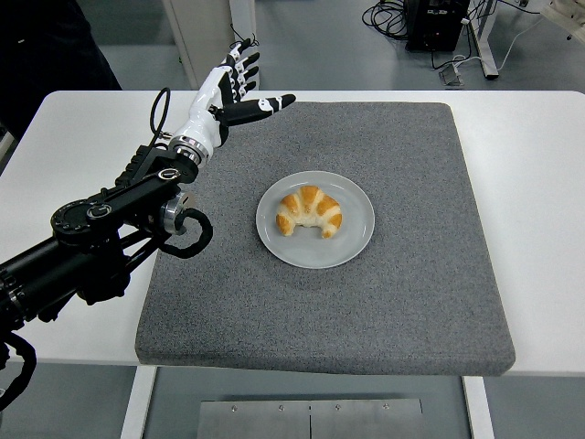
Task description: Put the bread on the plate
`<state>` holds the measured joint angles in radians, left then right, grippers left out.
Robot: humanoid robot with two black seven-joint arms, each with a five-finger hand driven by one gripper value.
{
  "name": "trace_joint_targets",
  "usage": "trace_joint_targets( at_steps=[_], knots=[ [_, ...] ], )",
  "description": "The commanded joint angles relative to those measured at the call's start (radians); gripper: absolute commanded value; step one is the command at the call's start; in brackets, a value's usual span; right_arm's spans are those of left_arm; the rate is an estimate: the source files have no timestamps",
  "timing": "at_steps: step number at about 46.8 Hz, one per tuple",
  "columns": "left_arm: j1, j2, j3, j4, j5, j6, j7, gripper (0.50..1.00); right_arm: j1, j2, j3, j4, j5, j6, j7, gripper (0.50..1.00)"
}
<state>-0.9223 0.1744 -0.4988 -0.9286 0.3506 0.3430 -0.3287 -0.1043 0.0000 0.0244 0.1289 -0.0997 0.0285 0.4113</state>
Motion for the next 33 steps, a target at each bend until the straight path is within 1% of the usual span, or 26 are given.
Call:
trace_joint_targets(
  at_steps=[1,4,7,10,13,23,27,30,33],
  knots=[
    [0.017,-0.018,-0.036,0.017,-0.009,-0.002,-0.013,0.977,0.0,0.0,0.0,0.0,0.0,-0.001,0.0,1.0],
    [0.028,-0.019,-0.058,0.023,-0.01,-0.009,-0.021,0.981,0.0,0.0,0.0,0.0,0.0,0.001,0.0,1.0],
    [0.042,-0.019,-0.086,0.027,-0.012,-0.03,-0.041,0.986,0.0,0.0,0.0,0.0,0.0,0.001,0.0,1.0],
    [0.056,-0.019,-0.119,0.039,-0.028,-0.062,-0.058,0.986,0.0,0.0,0.0,0.0,0.0,0.001,0.001,1.0],
    [0.066,-0.024,-0.142,0.072,-0.056,-0.096,-0.061,0.986,0.0,0.0,0.0,0.0,0.0,0.001,0.0,1.0],
    [0.068,-0.038,-0.173,0.206,-0.197,-0.255,-0.065,0.987,0.0,0.0,0.0,0.0,0.0,0.001,0.001,1.0],
    [0.065,-0.039,-0.194,0.266,-0.22,-0.323,-0.072,0.989,0.0,0.0,0.0,0.0,0.0,0.001,0.0,1.0],
    [0.06,-0.047,-0.211,0.307,-0.222,-0.358,-0.072,0.989,0.0,0.0,0.0,0.0,0.0,0.001,0.0,1.0],
    [0.056,-0.058,-0.228,0.342,-0.222,-0.381,-0.072,0.99,0.0,0.0,0.0,0.0,0.0,-0.001,0.0,1.0]
  ],
)
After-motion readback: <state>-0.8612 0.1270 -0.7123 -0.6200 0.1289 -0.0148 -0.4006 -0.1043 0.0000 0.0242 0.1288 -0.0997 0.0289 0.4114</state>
